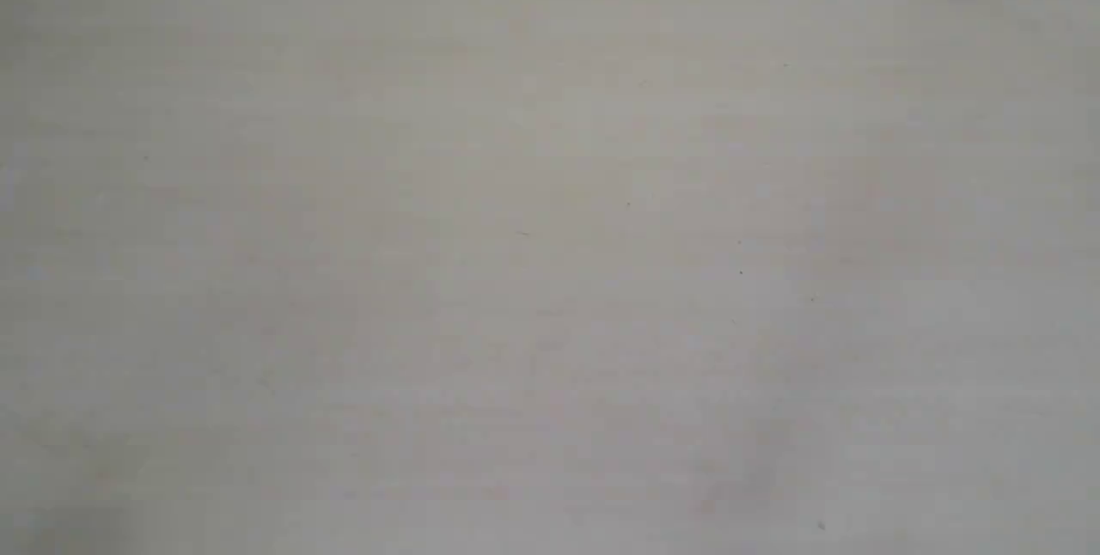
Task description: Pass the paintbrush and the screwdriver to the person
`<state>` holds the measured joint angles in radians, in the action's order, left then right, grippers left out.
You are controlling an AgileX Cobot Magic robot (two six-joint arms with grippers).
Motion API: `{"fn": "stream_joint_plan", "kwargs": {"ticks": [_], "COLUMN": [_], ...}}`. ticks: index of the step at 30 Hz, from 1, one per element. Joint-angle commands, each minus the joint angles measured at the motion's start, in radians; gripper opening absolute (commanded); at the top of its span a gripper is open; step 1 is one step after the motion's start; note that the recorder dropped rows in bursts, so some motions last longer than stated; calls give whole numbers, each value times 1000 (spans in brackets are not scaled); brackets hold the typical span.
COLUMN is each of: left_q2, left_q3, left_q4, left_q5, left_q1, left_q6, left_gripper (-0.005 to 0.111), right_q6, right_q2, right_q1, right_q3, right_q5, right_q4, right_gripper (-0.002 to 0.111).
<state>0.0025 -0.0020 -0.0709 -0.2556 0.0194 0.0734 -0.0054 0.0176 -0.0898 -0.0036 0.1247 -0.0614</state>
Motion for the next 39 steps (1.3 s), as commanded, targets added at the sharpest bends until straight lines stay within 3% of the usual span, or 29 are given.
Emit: {"fn": "stream_joint_plan", "kwargs": {"ticks": [1, 16, 39], "left_q2": [-2, -2, -2], "left_q3": [2, 2, 2], "left_q4": [3, 3, 1], "left_q5": [6, 6, 7], "left_q1": [-8, -8, -8], "left_q6": [2, 2, 2], "left_gripper": [0, 0, 0], "right_q6": [-2, -2, -2], "right_q2": [-6, -6, -6], "right_q1": [-1, -1, -1], "right_q3": [4, 4, 4], "right_q5": [13, 165, 195], "right_q4": [1, -5, 1], "right_gripper": [5, 5, 5]}}
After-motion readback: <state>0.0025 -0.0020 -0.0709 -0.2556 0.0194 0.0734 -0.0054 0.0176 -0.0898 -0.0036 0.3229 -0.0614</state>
